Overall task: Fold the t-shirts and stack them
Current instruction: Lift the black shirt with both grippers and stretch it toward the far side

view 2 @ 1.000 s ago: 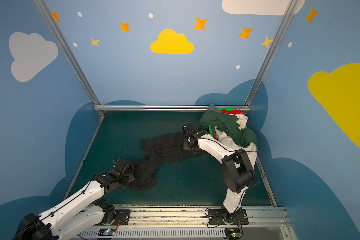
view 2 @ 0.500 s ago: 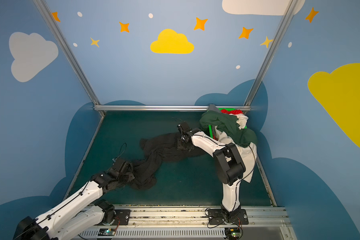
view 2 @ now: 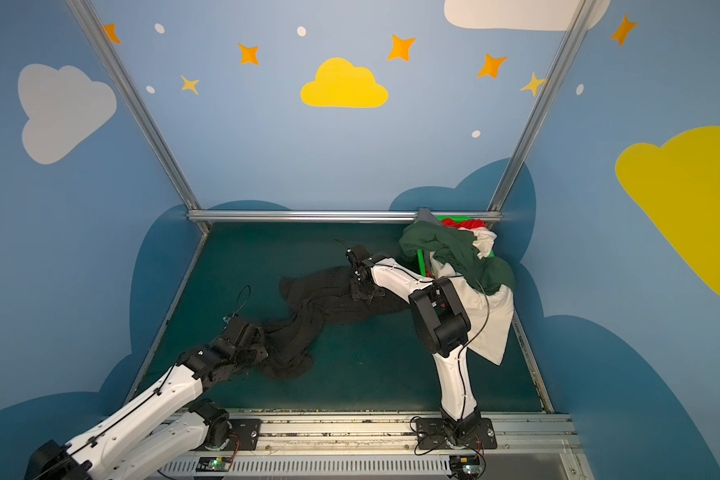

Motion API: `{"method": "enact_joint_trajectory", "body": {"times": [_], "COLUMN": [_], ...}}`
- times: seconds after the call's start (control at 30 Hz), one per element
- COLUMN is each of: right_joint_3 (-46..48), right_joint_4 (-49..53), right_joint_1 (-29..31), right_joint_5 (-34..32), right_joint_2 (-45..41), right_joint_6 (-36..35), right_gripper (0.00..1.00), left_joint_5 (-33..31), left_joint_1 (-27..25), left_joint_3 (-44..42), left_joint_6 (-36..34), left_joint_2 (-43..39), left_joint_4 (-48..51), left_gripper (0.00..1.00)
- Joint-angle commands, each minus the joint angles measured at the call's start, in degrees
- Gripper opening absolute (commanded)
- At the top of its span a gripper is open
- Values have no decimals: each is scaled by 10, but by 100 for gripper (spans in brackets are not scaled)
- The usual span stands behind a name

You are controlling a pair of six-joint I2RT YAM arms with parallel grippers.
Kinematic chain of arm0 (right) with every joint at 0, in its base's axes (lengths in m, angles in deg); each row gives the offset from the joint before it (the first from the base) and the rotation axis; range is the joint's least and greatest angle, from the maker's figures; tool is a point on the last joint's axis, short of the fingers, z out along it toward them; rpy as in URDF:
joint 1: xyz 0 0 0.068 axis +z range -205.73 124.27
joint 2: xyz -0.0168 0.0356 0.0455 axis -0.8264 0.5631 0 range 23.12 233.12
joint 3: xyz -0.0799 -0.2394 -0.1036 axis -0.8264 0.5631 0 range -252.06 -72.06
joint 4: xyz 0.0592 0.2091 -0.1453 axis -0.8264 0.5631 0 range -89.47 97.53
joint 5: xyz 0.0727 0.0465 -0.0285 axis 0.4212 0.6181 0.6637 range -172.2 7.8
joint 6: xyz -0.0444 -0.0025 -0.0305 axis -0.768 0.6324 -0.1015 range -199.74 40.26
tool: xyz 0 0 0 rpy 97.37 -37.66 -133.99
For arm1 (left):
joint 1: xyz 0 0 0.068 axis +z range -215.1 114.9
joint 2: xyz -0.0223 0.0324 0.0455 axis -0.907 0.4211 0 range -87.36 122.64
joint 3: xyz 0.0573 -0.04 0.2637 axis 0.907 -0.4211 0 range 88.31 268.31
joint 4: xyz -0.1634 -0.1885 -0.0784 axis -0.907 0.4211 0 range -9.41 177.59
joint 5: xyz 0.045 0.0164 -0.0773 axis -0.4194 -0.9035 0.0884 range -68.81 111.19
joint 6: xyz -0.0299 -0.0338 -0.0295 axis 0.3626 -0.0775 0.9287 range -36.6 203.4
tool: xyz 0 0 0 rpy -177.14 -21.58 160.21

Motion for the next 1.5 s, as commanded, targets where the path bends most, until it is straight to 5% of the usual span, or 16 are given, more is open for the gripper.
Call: {"method": "enact_joint_trajectory", "body": {"times": [0.0, 0.23, 0.43, 0.53, 0.73, 1.0, 1.13, 1.37, 1.47], "right_joint_3": [-16, -24, -60, -130, -344, -623, -508, -93, -4], "right_joint_4": [23, 38, 54, 74, 115, 170, 158, -11, -21], "right_joint_1": [7, 4, -2, -16, -51, -98, -98, -92, -86], "right_joint_5": [3, -8, -43, -33, -55, -54, -79, -113, -123], "right_joint_2": [11, 19, -3, 1, 42, 83, -23, -349, -456], "right_joint_6": [-8, -14, -25, -29, -54, -78, -86, -58, -36], "right_gripper": [43, 0, 0, 0, 0, 0, 0, 0, 0], "left_joint_5": [-10, -13, -39, -1, 56, 66, 52, 18, 21], "left_joint_1": [0, 1, 28, 77, 172, 221, 219, 217, 212], "left_joint_3": [-7, -15, 105, 197, 433, 785, 776, 579, 525], "left_joint_6": [2, 2, -52, -95, -132, -179, -191, -164, -149], "left_joint_2": [-5, 7, 61, 135, 310, 453, 393, 186, 107], "left_joint_4": [3, -20, -62, -103, -97, 21, 28, -33, -16], "left_gripper": [4, 4, 4, 4, 4, 4, 4, 4, 4]}}
